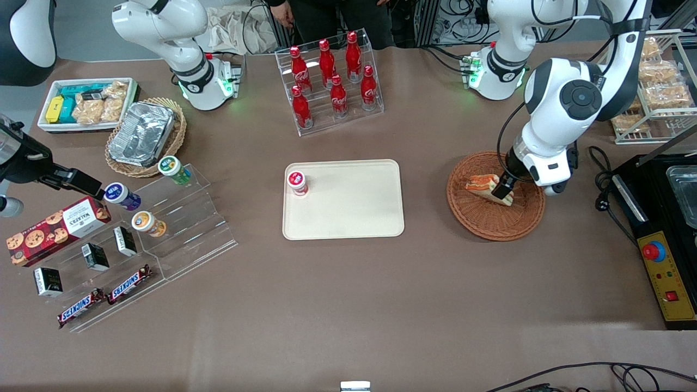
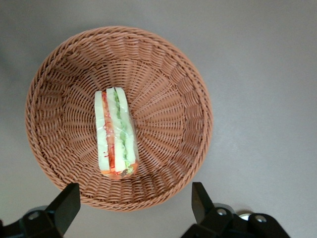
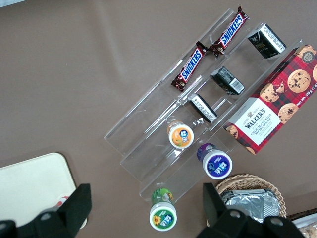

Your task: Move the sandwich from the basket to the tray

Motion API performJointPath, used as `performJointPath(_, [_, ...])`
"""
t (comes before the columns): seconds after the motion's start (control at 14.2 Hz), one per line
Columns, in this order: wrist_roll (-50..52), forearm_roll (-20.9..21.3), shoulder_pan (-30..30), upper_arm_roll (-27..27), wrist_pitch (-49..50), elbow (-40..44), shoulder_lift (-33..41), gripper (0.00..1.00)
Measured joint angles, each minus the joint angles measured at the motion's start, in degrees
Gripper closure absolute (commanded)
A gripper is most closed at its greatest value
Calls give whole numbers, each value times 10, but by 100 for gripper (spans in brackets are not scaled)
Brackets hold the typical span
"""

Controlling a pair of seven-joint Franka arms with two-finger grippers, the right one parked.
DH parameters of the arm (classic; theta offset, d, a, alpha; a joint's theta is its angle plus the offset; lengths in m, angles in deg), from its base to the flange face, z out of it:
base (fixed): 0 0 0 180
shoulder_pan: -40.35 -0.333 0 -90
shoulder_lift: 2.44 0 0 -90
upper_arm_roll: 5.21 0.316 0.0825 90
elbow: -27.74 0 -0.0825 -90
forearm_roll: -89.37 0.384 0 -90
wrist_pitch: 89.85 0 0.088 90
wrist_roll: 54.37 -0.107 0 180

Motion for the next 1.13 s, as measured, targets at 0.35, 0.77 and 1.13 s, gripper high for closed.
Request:
performJointPath(0.35, [0, 0, 0, 0, -59, -44, -11, 0])
performJointPath(0.77, [0, 0, 0, 0, -146, -80, -44, 0])
performJointPath(1.13, [0, 0, 0, 0, -204, -82, -86, 0])
